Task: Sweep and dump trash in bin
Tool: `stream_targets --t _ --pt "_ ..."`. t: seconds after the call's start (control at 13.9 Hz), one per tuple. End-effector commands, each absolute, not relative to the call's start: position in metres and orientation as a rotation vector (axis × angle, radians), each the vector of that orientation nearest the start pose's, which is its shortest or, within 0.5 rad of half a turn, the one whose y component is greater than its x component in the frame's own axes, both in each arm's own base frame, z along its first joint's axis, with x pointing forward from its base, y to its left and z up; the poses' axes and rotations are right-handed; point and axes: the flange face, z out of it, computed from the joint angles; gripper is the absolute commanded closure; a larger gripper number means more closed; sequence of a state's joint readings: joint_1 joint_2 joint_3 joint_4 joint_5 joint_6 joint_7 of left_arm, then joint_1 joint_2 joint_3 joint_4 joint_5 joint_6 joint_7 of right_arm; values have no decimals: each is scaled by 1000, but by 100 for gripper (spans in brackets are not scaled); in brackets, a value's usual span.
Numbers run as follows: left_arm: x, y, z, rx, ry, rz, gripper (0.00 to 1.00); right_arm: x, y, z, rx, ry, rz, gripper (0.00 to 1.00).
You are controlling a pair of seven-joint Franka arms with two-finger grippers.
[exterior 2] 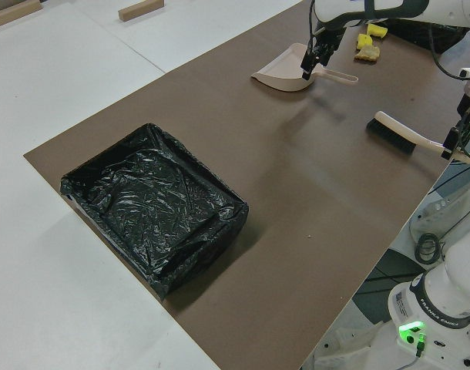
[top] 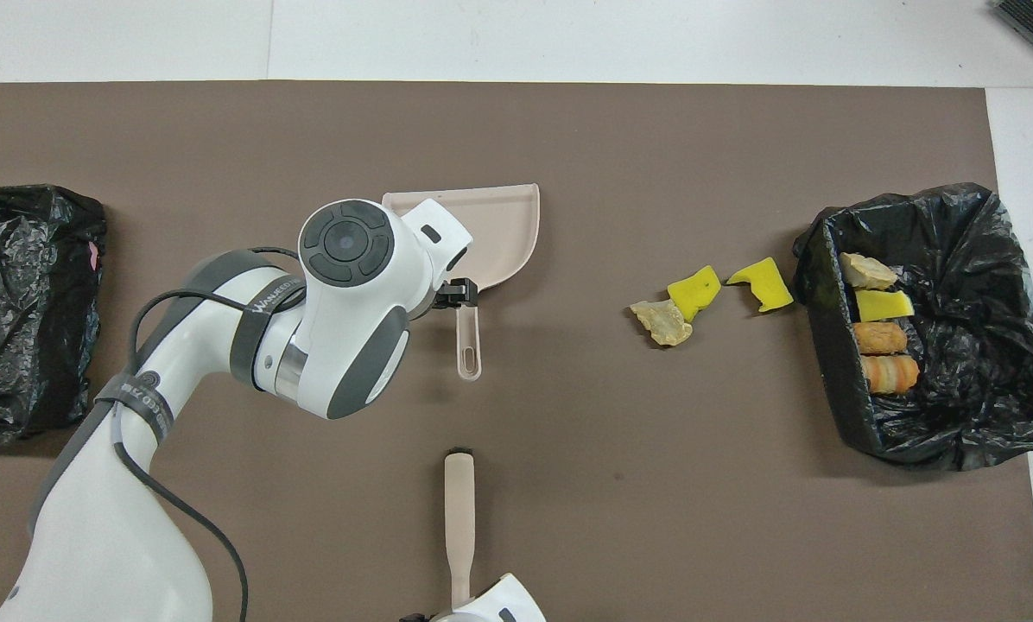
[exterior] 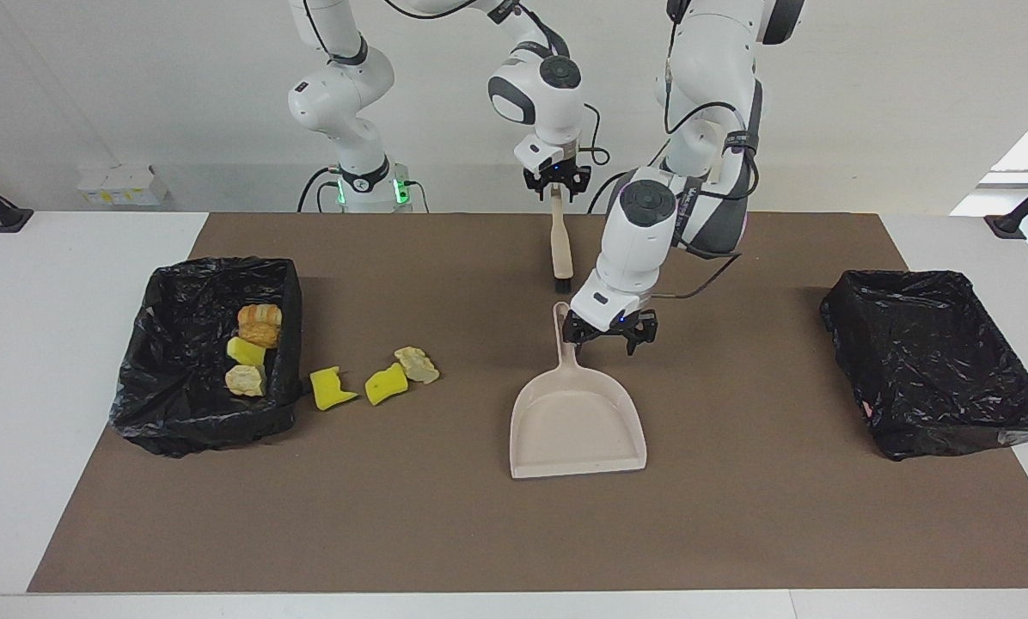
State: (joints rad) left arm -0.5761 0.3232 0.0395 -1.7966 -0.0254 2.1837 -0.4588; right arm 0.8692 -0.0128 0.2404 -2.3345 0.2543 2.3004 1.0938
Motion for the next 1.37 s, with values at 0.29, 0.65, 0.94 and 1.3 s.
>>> stream_targets --t 0.29,0.65,0.94,1.3 --pt "539 -366 331 -3203 60 -194 0 231 455 338 -3026 190 254 61" --pt "541 -365 335 -3192 69 -191 9 249 462 349 -3025 198 239 100" --pt "547 -366 344 -3197 64 -216 33 268 432 388 -3090 246 284 100" --pt "548 -364 352 -3104 157 -197 89 295 375 411 -3240 337 311 100"
